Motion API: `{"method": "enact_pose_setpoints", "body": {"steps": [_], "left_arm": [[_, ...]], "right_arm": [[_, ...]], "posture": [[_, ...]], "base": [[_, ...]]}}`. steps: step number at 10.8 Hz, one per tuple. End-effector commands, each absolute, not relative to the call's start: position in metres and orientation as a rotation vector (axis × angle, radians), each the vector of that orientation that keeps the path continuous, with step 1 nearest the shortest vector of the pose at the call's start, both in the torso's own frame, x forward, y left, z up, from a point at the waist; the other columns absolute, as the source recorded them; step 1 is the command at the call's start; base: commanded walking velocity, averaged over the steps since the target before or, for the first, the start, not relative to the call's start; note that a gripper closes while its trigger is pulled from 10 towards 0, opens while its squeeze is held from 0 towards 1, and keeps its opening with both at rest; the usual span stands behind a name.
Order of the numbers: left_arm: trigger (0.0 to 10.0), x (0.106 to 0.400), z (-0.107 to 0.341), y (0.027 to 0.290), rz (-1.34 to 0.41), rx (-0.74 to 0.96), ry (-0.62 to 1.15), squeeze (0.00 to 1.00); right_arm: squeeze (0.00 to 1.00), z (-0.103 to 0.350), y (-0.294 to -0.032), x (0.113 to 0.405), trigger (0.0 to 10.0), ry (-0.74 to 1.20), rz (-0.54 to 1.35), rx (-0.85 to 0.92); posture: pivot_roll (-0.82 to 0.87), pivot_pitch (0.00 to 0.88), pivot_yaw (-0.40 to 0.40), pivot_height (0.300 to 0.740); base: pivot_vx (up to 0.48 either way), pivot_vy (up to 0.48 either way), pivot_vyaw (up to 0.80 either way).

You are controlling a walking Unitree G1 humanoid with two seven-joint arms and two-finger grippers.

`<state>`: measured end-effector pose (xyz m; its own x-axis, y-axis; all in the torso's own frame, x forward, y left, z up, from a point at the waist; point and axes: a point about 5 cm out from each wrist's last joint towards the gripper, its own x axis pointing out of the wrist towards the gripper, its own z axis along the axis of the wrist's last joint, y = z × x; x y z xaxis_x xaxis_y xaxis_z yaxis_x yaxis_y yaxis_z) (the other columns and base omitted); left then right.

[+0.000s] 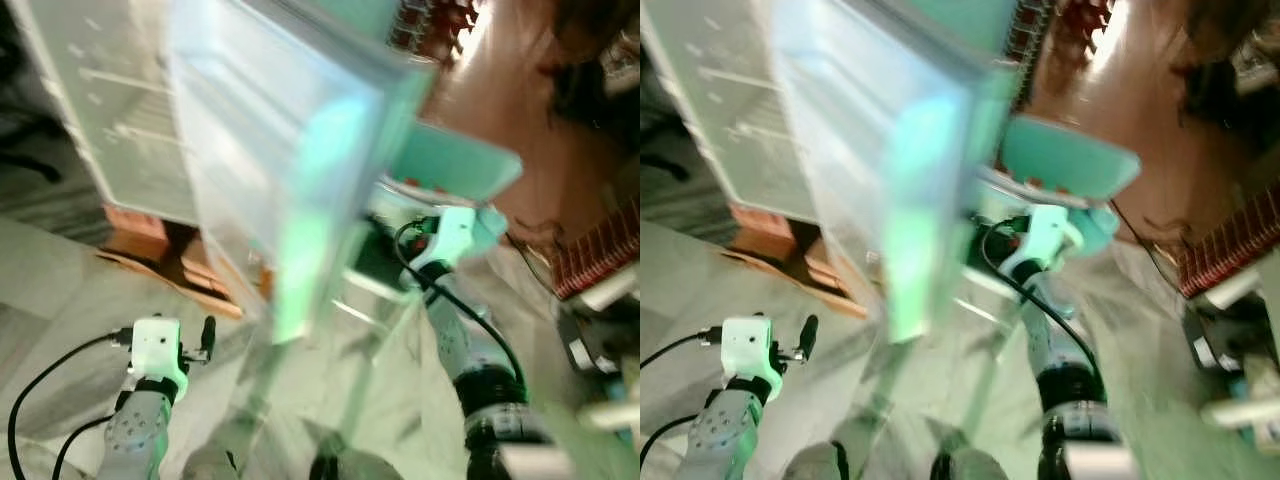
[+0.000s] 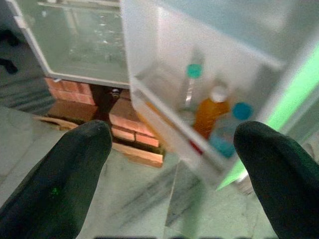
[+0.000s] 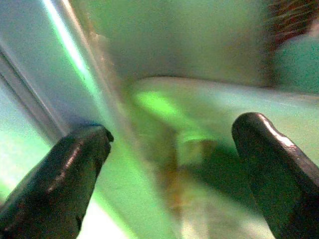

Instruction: Restocking fridge

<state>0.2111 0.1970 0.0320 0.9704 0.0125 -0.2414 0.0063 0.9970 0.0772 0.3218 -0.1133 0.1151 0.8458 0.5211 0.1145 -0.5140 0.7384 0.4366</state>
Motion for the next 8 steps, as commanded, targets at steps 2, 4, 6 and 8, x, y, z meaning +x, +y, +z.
{"method": "enact_pose_setpoints", "body": {"steps": [2,4,6,8], "left_arm": [[10.0,0.194,0.029,0.193,0.001,0.097,0.278,0.0],[10.0,0.184,0.026,0.196,0.035,0.099,0.292,0.0],[10.0,0.185,0.026,0.199,0.011,0.124,0.302,0.0],[10.0,0.19,0.021,0.199,-0.008,0.131,0.31,0.0]], "right_arm": [[0.0,0.172,-0.081,0.299,10.0,-0.121,1.014,0.655],[0.0,0.14,-0.086,0.28,10.0,0.021,1.108,0.654],[0.0,0.129,-0.091,0.282,10.0,0.073,1.04,0.64],[0.0,0.115,-0.096,0.279,10.0,0.113,0.968,0.556]], "posture": [[0.21,0.109,-0.135,0.74],[0.23,0.113,-0.137,0.74],[0.23,0.107,-0.126,0.74],[0.22,0.106,-0.117,0.74]], "base": [[0.0,0.0,0.0],[0.0,0.0,0.0],[0.0,0.0,0.0],[0.0,0.0,0.0]]}}
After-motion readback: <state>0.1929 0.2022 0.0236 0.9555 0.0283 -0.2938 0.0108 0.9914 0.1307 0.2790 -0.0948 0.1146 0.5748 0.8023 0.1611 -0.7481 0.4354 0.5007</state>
